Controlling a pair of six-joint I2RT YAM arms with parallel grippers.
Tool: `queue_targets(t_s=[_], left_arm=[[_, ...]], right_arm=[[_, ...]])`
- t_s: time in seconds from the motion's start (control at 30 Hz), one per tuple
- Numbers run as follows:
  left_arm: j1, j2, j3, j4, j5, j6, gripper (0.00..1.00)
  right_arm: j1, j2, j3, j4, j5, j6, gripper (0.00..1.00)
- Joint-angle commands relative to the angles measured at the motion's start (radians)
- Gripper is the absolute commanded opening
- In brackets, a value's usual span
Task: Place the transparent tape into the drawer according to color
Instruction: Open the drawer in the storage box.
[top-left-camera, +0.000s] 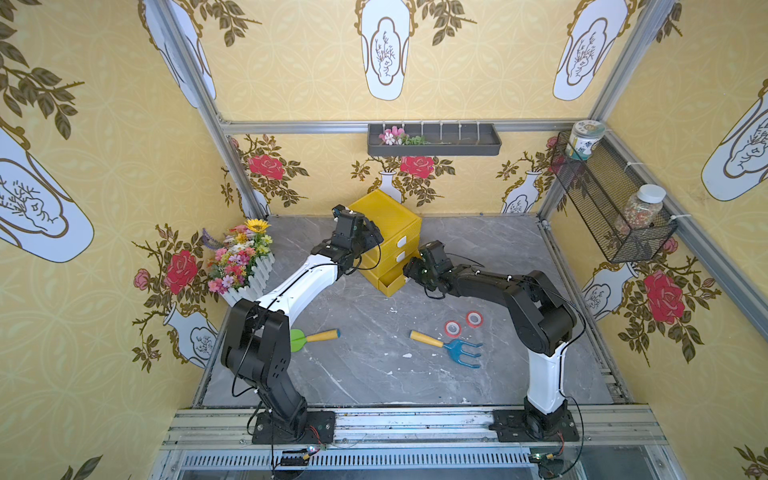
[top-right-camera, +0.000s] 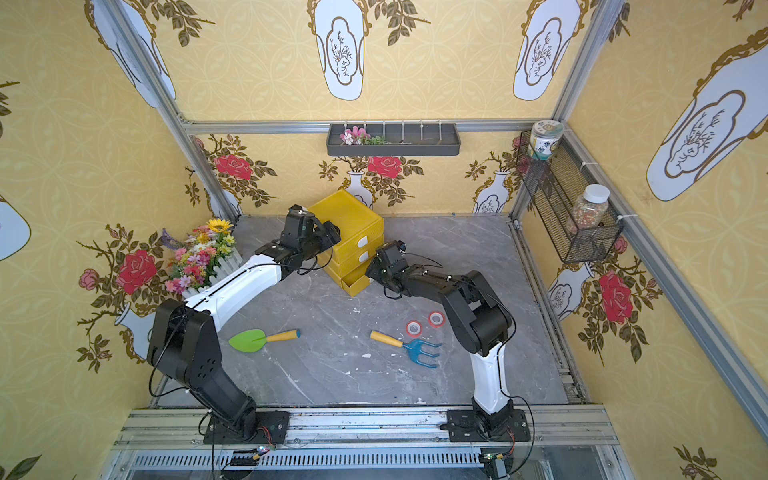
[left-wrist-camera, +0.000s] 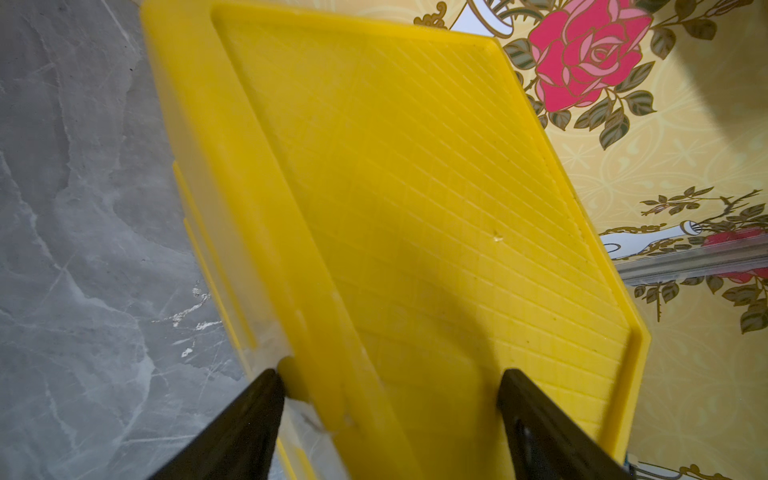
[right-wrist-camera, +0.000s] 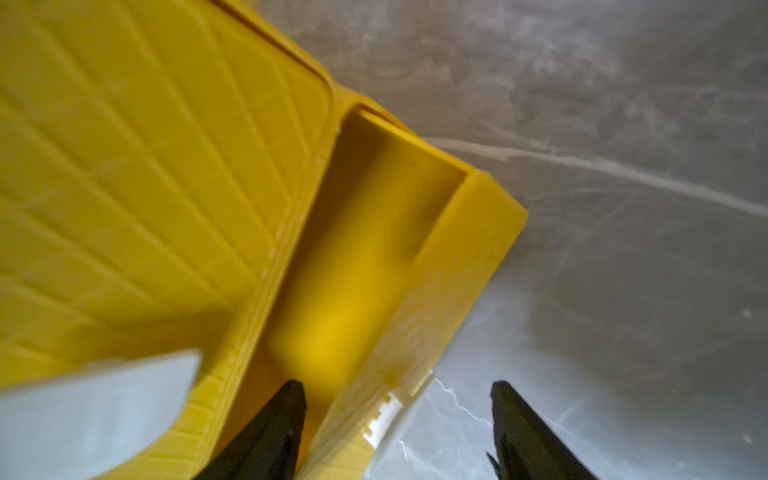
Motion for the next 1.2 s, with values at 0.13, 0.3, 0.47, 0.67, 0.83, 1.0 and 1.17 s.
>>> queue_targets(t_s=[0.13,0.3,0.47,0.67,0.83,1.0,1.17], left_arm=[[-0.002,0.027,-0.018,-0.252,0.061,0.056,0.85],[-0.002,0.030,-0.016,-0.253,0.060,0.056,0.85],[-0.002,0.029,-0.016,-0.253,0.059,0.057,0.85],[-0.002,0.018,-0.004,-0.252,0.074,0.062,0.86],[-0.004,-0.032,0.008,-0.248,0.083,0.072,0.91],[-0.004,-0.108,0.013,-0.240,0.114,0.056,0.99],[-0.010,-0.208,-0.039,-0.218,0.173,0.026,1.00]], right_arm=[[-0.002,-0.037,0.023,-0.224,0.064,-0.083,0.64],[-0.013,-0.078,0.023,-0.303,0.106,-0.126,0.54],[-0.020,-0.124,-0.021,-0.316,0.112,-0.129,0.54],[-0.016,-0.161,-0.024,-0.271,0.102,-0.154,0.74],[-0.011,-0.249,-0.033,-0.302,0.120,-0.187,0.79],[-0.014,-0.360,-0.092,-0.416,0.103,-0.241,0.76],[-0.015,-0.435,-0.162,-0.548,0.056,-0.294,0.76]])
